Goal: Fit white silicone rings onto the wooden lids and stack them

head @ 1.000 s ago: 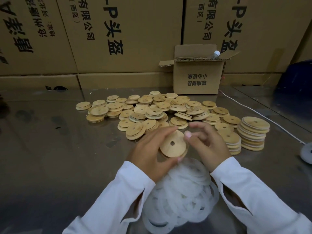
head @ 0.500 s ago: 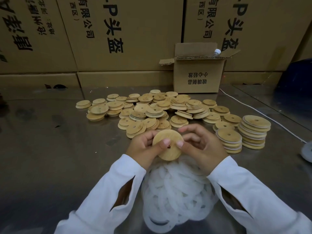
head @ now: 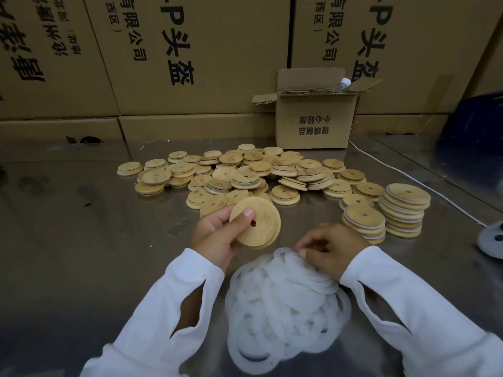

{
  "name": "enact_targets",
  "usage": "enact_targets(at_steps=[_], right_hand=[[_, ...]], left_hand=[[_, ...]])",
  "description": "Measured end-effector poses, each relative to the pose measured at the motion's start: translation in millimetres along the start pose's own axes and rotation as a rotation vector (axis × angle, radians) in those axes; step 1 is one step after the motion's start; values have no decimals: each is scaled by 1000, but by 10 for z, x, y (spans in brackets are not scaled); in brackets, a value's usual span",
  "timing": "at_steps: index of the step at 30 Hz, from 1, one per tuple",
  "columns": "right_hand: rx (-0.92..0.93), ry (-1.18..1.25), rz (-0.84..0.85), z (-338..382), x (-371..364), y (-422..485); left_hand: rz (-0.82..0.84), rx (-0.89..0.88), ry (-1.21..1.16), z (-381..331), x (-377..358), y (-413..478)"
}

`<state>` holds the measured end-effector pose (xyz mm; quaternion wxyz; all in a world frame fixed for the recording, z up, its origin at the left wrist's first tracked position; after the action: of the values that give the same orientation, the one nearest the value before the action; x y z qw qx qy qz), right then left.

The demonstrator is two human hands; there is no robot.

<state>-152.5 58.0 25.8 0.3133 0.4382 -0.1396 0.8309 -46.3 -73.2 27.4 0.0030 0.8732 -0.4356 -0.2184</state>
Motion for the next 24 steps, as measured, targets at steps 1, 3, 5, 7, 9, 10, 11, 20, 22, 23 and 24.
enact_targets(at_steps=[1, 3, 5, 7, 9, 10, 11, 20, 22, 23, 24], right_hand=[[11, 16, 12, 10, 4, -6], [41, 40, 34, 37, 6, -19], [70, 64, 57, 72, -3, -28], [93, 72, 74, 105, -18, -38], [102, 77, 76, 113, -23, -41], [104, 78, 70, 112, -23, -41], [105, 77, 63, 111, -21, -40], [112, 501, -127, 131, 366, -69], [140, 690, -143, 175, 453, -102], [148, 762, -141, 198, 467, -112], [152, 824, -136, 217, 466, -118]], left_hand=[[3, 0, 3, 6, 2, 3], [6, 0, 8, 14, 9, 12], [6, 1, 10, 19, 15, 17], [2, 6, 11, 26, 20, 18], [0, 17, 9, 32, 19, 11], [-3, 25, 2, 39, 21, 9], [-6, 33, -8, 45, 21, 7], [20, 111, -171, 66, -40, -20], [21, 121, -164, 77, -62, -34], [20, 130, -163, 87, -75, -41], [15, 142, -168, 103, -82, -44]])
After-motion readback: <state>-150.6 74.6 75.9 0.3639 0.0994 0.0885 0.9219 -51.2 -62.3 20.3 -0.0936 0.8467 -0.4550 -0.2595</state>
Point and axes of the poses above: each hand's wrist, its own y-axis towards the middle knuckle, its own x-axis out of the back of the hand, z = x × y, the point moved 9 cm from there along y, towards the middle knuckle, and after that the axes turned 5 degrees about -x, right-handed, at the moved point
